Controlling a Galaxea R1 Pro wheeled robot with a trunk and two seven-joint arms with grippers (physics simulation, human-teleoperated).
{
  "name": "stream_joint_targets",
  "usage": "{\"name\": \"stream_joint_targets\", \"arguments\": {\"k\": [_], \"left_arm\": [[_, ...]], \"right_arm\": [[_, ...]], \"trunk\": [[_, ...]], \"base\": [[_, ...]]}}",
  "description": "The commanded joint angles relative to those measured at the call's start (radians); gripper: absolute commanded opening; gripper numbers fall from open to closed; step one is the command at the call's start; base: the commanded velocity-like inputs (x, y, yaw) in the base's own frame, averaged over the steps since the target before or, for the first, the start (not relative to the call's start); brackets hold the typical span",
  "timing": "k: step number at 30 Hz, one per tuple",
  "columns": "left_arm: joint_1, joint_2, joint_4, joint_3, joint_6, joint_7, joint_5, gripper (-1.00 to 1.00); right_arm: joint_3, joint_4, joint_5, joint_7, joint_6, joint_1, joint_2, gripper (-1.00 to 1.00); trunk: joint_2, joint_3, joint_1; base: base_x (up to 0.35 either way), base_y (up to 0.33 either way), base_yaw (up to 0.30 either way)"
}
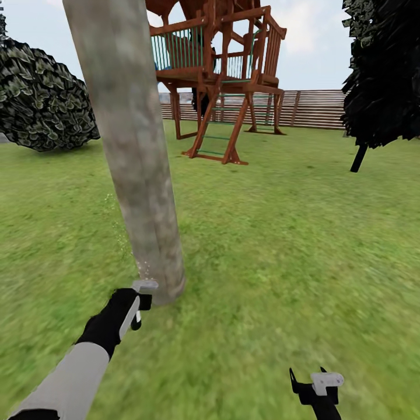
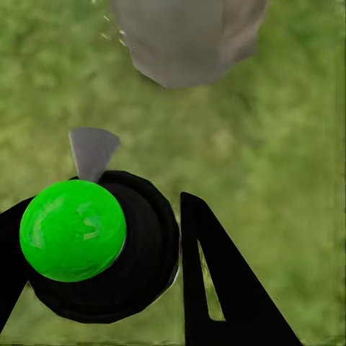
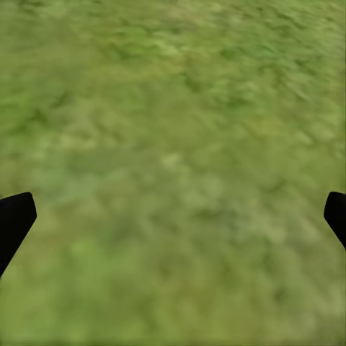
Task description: In the garden, pick up the pesticide atomizer on the floor and spray pesticide onto both trees until each tree trunk is fully covered.
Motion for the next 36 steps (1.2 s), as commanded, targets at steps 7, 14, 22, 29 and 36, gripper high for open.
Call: {"name": "stream_joint_targets", "arguments": {"k": [7, 14, 22, 29, 36], "left_arm": [[-0.006, 0.018, -0.059, -0.017, 0.024, -0.006, 0.003, -1.00], [0.002, 0.016, -0.168, -0.052, 0.132, -0.058, 0.003, -1.00], [0.000, 0.049, -0.293, -0.031, 0.217, -0.060, 0.045, -1.00], [0.002, 0.010, -0.335, -0.133, 0.287, -0.059, 0.048, -1.00], [-0.001, 0.031, -0.393, -0.045, 0.293, -0.060, 0.049, -1.00]], "right_arm": [[0.000, 0.000, 0.000, 0.000, 0.000, 0.000, 0.000, 1.00], [0.001, 0.000, 0.000, 0.000, 0.000, 0.000, 0.000, 1.00], [0.000, 0.000, 0.000, 0.000, 0.000, 0.000, 0.000, 1.00], [0.001, 0.001, 0.000, 0.000, 0.000, -0.001, 0.000, 1.00], [0.000, 0.000, 0.000, 0.000, 0.000, 0.000, 0.000, 1.00]], "trunk": [[0.000, 0.000, 0.000], [0.000, 0.000, 0.000], [0.000, 0.000, 0.000], [0.000, 0.000, 0.000], [0.000, 0.000, 0.000]], "base": [[0.000, 0.000, 0.000], [0.000, 0.000, 0.000], [0.000, 0.000, 0.000], [0.000, 0.000, 0.000], [0.000, 0.000, 0.000]]}}
